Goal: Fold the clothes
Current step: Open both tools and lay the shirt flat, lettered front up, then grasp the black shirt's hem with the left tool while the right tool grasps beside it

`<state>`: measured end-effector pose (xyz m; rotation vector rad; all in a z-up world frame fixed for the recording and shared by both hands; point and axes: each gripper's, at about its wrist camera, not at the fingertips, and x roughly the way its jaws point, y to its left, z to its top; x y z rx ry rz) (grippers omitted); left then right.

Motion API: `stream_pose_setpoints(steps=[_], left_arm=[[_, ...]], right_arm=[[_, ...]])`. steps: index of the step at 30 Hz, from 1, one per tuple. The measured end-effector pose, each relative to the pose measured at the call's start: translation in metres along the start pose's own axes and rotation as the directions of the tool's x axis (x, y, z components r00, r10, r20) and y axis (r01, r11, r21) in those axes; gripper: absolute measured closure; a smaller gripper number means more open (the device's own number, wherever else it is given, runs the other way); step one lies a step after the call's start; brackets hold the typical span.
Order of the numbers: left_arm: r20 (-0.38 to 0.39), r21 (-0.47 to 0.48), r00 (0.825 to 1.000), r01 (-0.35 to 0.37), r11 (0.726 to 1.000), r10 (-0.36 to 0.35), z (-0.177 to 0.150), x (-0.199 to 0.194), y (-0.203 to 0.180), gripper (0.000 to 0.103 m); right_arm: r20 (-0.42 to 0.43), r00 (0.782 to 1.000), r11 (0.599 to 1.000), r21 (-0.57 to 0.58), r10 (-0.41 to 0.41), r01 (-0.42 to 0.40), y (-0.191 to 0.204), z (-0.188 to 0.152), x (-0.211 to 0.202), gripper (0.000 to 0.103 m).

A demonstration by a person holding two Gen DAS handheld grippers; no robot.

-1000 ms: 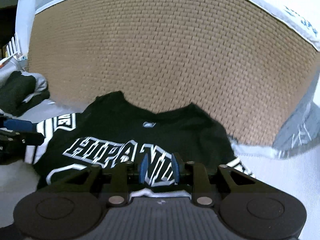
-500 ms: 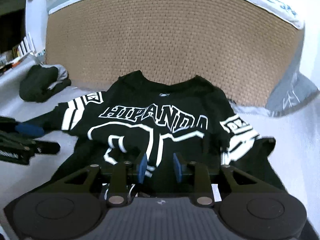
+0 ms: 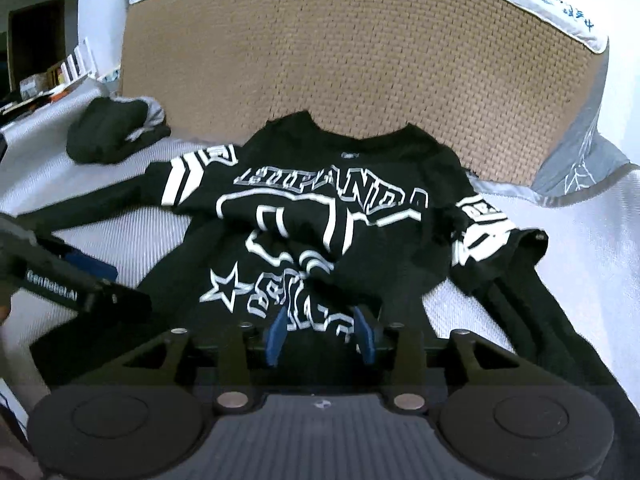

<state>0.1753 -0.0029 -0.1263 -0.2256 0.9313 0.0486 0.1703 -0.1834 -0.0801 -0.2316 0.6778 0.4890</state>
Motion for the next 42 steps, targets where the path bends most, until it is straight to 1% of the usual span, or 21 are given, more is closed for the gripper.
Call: stream_pose_setpoints(steps=[4,7,8,9,11,12,13,14,15,16,19,24,29,31,35,36,37,39,42], left_arm=[[-0.049,0.002,0.999,0.012,1.0,-0.012,-0.006,0.008,0.003,0.029],[-0.07,0.011,0.997,0.013,1.0,-0.012,-0.01,0.016,0.004,0.03],[-0.08,0.004,0.997,0.013,1.0,-0.013,-0.011,0.019,0.005,0.031],[-0.098,-0.001,0.995,0.018,1.0,-0.018,-0.012,0.022,0.007,0.035],[-0.124,0.021,0.992,0.013,1.0,-0.01,-0.015,0.027,0.006,0.04],[-0.121,0.055,0.993,-0.003,0.999,0.009,-0.017,0.027,0.004,0.047],[-0.121,0.094,0.992,-0.025,0.995,0.036,-0.018,0.026,0.001,0.062],[-0.121,0.131,0.991,-0.042,0.99,0.058,-0.02,0.025,-0.001,0.071],[-0.125,0.158,0.99,-0.046,0.986,0.066,-0.02,0.023,-0.002,0.085],[-0.133,0.175,0.989,-0.042,0.984,0.066,-0.02,0.022,-0.001,0.089],[-0.148,0.214,0.987,-0.031,0.976,0.064,-0.021,0.018,-0.001,0.093],[-0.153,0.213,0.988,0.009,0.977,0.024,-0.02,0.007,-0.003,0.099],[-0.179,0.228,0.984,0.062,0.972,-0.021,-0.026,-0.003,-0.007,0.099],[-0.192,0.238,0.981,0.081,0.968,-0.034,-0.029,-0.005,-0.01,0.099],[-0.206,0.246,0.978,0.095,0.965,-0.043,-0.031,-0.009,-0.011,0.099],[-0.205,0.244,0.978,0.096,0.965,-0.045,-0.031,-0.011,-0.01,0.099],[-0.201,0.239,0.978,0.095,0.966,-0.046,-0.031,-0.012,-0.007,0.099],[-0.2,0.207,0.978,0.099,0.973,-0.057,-0.03,-0.013,-0.001,0.099],[-0.202,0.173,0.977,0.1,0.98,-0.064,-0.028,-0.012,0.004,0.099]], right_arm=[[-0.032,0.999,1.0,0.006,0.001,-0.001,-0.002,-0.012,0.001,0.062],[-0.049,0.999,1.0,0.014,-0.001,0.002,-0.005,-0.02,0.003,0.062],[-0.054,0.999,1.0,0.014,0.002,-0.001,-0.005,-0.021,0.003,0.062],[-0.058,0.998,1.0,0.014,0.004,-0.004,-0.005,-0.023,0.004,0.062],[-0.063,0.998,1.0,0.014,0.006,-0.005,-0.004,-0.026,0.005,0.062],[-0.065,0.998,1.0,0.014,0.008,-0.007,-0.004,-0.027,0.005,0.061],[-0.069,0.998,1.0,0.014,0.012,-0.011,-0.004,-0.028,0.006,0.061],[-0.073,0.997,1.0,0.014,0.016,-0.015,-0.003,-0.029,0.007,0.061],[-0.079,0.997,1.0,0.012,0.022,-0.022,-0.002,-0.03,0.009,0.061],[-0.083,0.996,1.0,0.008,0.026,-0.026,-0.001,-0.031,0.01,0.061],[-0.099,0.994,0.999,-0.013,0.038,-0.039,0.006,-0.035,0.015,0.061],[-0.114,0.991,0.993,-0.089,0.068,-0.078,0.026,-0.04,0.019,0.061],[-0.117,0.984,0.971,-0.184,0.132,-0.152,0.053,-0.045,0.017,0.059],[-0.118,0.98,0.955,-0.233,0.161,-0.185,0.067,-0.047,0.017,0.055],[-0.137,0.968,0.915,-0.319,0.212,-0.245,0.088,-0.051,0.016,0.054],[-0.14,0.965,0.903,-0.343,0.222,-0.258,0.092,-0.053,0.014,0.052],[-0.144,0.962,0.89,-0.368,0.232,-0.27,0.097,-0.054,0.013,0.047],[-0.148,0.958,0.865,-0.413,0.246,-0.286,0.105,-0.058,0.01,0.042],[-0.155,0.954,0.831,-0.47,0.255,-0.298,0.116,-0.063,0.009,0.041]])
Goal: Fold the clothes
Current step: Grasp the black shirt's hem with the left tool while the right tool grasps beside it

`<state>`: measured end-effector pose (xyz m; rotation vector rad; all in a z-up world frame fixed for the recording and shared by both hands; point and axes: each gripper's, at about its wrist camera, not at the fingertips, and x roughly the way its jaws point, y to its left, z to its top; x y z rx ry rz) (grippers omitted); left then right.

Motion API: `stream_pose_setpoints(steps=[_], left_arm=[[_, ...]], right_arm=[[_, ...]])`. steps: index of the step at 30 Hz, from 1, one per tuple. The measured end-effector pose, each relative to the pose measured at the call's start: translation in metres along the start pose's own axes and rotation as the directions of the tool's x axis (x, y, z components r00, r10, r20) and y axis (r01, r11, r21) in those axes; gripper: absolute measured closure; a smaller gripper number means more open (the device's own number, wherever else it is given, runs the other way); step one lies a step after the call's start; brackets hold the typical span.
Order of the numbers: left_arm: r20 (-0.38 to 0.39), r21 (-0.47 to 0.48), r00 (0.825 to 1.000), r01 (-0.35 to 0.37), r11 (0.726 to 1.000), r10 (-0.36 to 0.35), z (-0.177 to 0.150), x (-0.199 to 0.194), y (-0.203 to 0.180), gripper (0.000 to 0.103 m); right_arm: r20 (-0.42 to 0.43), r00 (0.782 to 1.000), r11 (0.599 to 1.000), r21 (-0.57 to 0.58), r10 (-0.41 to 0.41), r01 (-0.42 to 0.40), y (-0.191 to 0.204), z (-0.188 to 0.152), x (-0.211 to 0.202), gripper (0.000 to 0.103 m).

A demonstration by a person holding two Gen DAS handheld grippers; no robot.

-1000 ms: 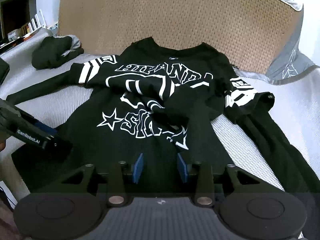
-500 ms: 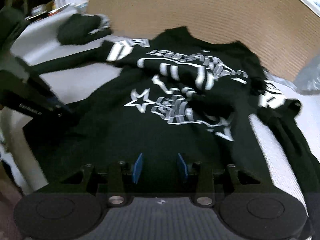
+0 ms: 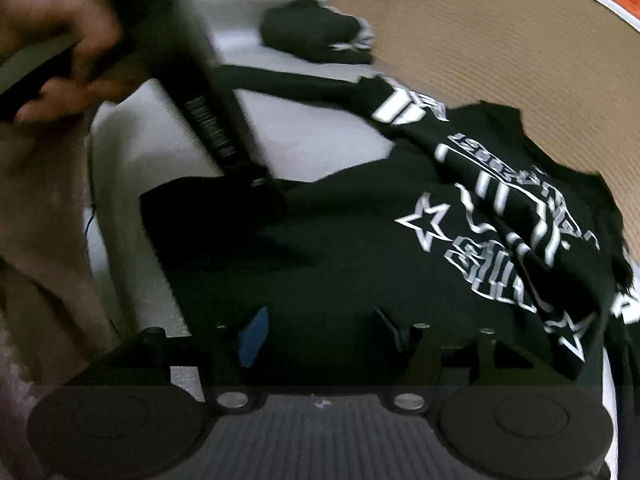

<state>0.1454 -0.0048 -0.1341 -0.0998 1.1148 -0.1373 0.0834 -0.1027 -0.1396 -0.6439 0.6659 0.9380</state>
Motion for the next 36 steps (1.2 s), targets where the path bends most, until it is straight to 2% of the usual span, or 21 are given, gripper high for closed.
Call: stream_pose_setpoints(steps=[3,9,12,18,22,24,26,29,33,36], left_arm=[[-0.002,-0.013,1.0,0.002,1.0,-0.002,0.001,0.001,0.001,0.098],[0.018,-0.049,0.999,0.039,0.998,-0.038,0.001,-0.003,0.008,0.098],[0.033,-0.066,0.998,0.052,0.996,-0.05,0.001,-0.006,0.01,0.098],[0.04,-0.073,0.998,0.057,0.996,-0.054,0.001,-0.008,0.011,0.098],[0.039,-0.071,0.998,0.059,0.996,-0.057,0.001,-0.007,0.011,0.098],[0.038,-0.067,0.998,0.059,0.996,-0.057,0.001,-0.007,0.01,0.098],[0.04,-0.068,0.998,0.06,0.996,-0.058,0.0,-0.007,0.011,0.098],[0.04,-0.07,0.998,0.06,0.996,-0.057,-0.001,-0.009,0.012,0.098],[0.049,-0.074,0.997,0.059,0.995,-0.056,-0.002,-0.013,0.014,0.098],[0.052,-0.066,0.997,0.062,0.996,-0.058,-0.003,-0.014,0.011,0.098]], right_arm=[[-0.022,1.0,0.998,-0.065,-0.013,0.012,0.014,0.0,0.006,0.04],[0.018,0.997,0.979,-0.188,-0.077,0.079,0.038,-0.004,0.003,0.04],[0.02,0.997,0.974,-0.215,-0.071,0.074,0.044,-0.005,0.002,0.038],[-0.007,1.0,0.956,-0.294,0.003,-0.005,0.059,-0.01,0.002,0.036],[-0.032,0.999,0.942,-0.335,-0.024,0.012,0.066,-0.014,0.013,0.036],[-0.038,0.999,0.948,-0.317,-0.021,0.008,0.063,-0.012,0.016,0.036],[-0.04,0.999,0.957,-0.292,-0.013,0.001,0.059,-0.011,0.017,0.04],[-0.027,1.0,0.966,-0.258,0.003,-0.01,0.053,-0.009,0.014,0.053],[0.011,1.0,0.977,-0.211,-0.01,0.012,0.047,-0.009,0.009,0.085],[0.02,0.998,0.985,-0.159,-0.057,0.06,0.038,-0.009,0.008,0.09]])
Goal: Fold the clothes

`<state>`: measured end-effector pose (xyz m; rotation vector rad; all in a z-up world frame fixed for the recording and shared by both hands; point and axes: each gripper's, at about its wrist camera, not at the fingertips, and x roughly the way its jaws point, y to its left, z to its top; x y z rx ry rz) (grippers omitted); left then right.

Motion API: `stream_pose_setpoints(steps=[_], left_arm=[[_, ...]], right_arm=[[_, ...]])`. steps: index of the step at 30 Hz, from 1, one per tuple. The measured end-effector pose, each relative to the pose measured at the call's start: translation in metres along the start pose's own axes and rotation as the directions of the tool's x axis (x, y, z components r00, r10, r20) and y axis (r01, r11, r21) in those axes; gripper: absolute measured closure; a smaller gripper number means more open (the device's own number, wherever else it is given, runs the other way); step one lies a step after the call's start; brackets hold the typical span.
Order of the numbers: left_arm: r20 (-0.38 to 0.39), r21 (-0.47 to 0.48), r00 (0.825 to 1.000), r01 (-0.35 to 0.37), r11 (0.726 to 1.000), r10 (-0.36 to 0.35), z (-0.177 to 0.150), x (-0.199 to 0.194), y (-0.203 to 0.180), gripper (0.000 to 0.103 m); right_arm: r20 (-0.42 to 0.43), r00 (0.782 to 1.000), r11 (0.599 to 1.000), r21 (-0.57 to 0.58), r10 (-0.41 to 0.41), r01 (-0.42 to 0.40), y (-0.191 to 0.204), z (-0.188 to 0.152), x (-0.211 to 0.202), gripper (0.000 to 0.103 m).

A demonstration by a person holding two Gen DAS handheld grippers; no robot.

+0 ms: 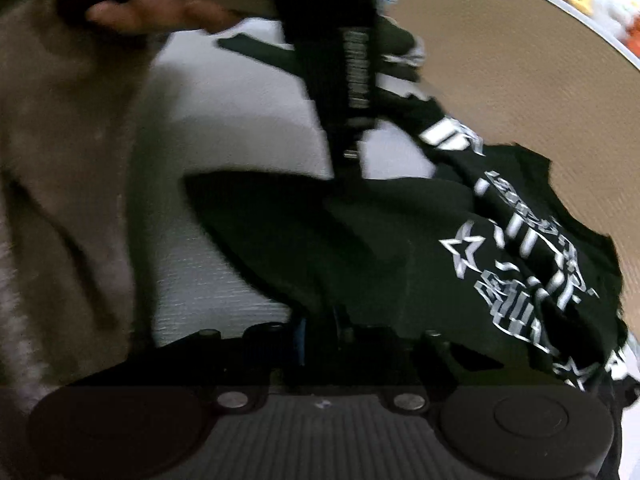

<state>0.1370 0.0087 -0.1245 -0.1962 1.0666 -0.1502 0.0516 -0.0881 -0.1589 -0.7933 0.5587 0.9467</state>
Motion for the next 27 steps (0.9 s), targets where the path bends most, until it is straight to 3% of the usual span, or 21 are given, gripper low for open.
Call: stream_pose_setpoints(steps=[4,11,14,18,21,27], left_arm=[[-0.01,0.028,1.0,-0.005,1.0,0.006,-0.001,0.003,-0.004,0.098],[-0.017,0.013,1.0,-0.012,1.0,0.012,0.001,0.004,-0.002,0.094],[0.014,-0.025,0.999,-0.036,0.999,0.037,0.003,-0.001,0.003,0.081],[0.045,-0.093,0.999,-0.025,0.995,0.029,0.008,-0.007,0.014,0.076],[0.08,-0.142,0.996,-0.024,0.99,0.036,0.017,-0.01,0.025,0.059],[0.115,-0.247,0.989,-0.063,0.967,0.094,0.05,0.004,0.061,0.058]], right_arm=[[0.021,0.999,0.997,0.062,-0.049,0.048,-0.011,-0.002,-0.003,0.093],[0.036,0.999,0.998,0.066,-0.003,0.001,-0.012,0.003,-0.009,0.095],[0.052,0.998,0.998,0.05,0.026,-0.029,-0.006,0.007,-0.018,0.095],[0.064,0.995,0.996,0.044,0.072,-0.075,-0.001,0.01,-0.026,0.095],[0.069,0.992,0.993,0.053,0.103,-0.106,0.0,0.01,-0.03,0.095],[0.074,0.986,0.987,0.054,0.148,-0.152,-0.003,0.011,-0.036,0.095]])
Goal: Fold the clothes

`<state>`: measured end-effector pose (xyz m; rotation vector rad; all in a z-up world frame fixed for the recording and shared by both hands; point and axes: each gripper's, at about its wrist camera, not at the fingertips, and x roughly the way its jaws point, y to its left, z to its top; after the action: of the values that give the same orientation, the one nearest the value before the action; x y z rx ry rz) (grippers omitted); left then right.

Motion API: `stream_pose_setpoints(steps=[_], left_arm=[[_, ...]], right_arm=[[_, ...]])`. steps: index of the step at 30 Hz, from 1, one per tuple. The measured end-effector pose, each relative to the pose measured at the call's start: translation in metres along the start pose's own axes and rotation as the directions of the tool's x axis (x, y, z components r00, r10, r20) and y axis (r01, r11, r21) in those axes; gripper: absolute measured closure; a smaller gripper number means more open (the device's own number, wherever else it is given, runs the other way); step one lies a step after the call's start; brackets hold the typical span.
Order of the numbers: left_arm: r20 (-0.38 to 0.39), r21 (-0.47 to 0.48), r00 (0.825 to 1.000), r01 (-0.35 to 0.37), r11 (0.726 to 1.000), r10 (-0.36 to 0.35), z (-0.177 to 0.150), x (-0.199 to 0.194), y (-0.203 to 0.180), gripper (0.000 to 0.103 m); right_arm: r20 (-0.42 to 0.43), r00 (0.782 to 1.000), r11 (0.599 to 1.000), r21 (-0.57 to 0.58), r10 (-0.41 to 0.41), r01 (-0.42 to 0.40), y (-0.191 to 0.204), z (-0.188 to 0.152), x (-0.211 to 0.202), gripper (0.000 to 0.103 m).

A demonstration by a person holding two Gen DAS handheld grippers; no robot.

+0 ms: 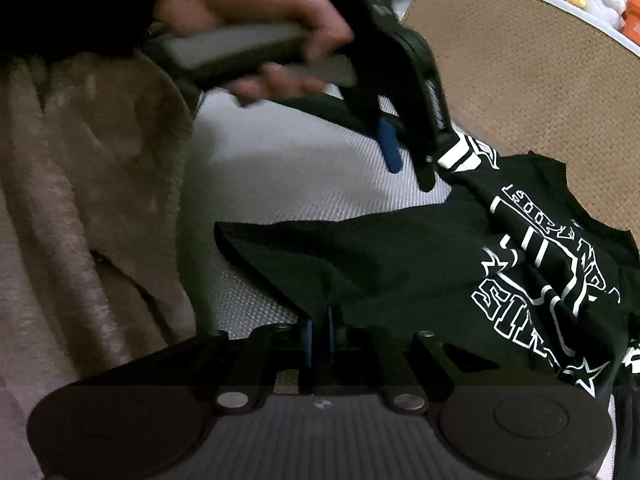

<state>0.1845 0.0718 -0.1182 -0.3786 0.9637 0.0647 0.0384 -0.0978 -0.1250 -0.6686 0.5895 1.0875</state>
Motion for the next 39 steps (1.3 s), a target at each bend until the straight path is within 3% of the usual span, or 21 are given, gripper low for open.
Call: stream_pose_setpoints(steps=[8,19,26,27,31,34,39], left_arm=[[0.059,-0.036,0.994,-0.088,0.996,0.09,0.035,0.036,0.012,0.057],[0.097,-0.169,0.991,-0.071,0.983,0.088,0.033,0.064,0.033,0.057],[0.098,-0.13,0.992,-0.062,0.99,0.075,0.028,0.069,0.029,0.058],[0.096,-0.118,0.993,-0.063,0.991,0.074,0.028,0.069,0.027,0.061],[0.077,-0.063,0.996,-0.033,0.997,0.038,0.026,0.068,0.018,0.092],[0.085,0.015,0.995,-0.055,0.998,0.054,0.022,0.065,0.008,0.1],[0.122,0.044,0.987,-0.114,0.993,0.108,0.021,0.054,0.015,0.101]], right_arm=[[0.014,0.999,0.999,0.001,0.049,-0.049,-0.003,0.0,-0.01,0.095],[0.02,0.995,0.995,0.003,0.099,-0.099,0.003,-0.001,-0.018,0.095],[0.025,0.987,0.987,0.011,0.161,-0.161,0.007,0.0,-0.024,0.095],[0.023,0.986,0.986,0.006,0.166,-0.167,0.009,0.0,-0.025,0.095],[0.045,0.98,0.98,0.013,0.196,-0.197,0.011,0.004,-0.027,0.095],[0.044,0.98,0.98,0.03,0.196,-0.197,0.007,0.009,-0.029,0.094],[0.041,0.986,0.984,0.07,0.16,-0.163,-0.003,0.008,-0.031,0.089]])
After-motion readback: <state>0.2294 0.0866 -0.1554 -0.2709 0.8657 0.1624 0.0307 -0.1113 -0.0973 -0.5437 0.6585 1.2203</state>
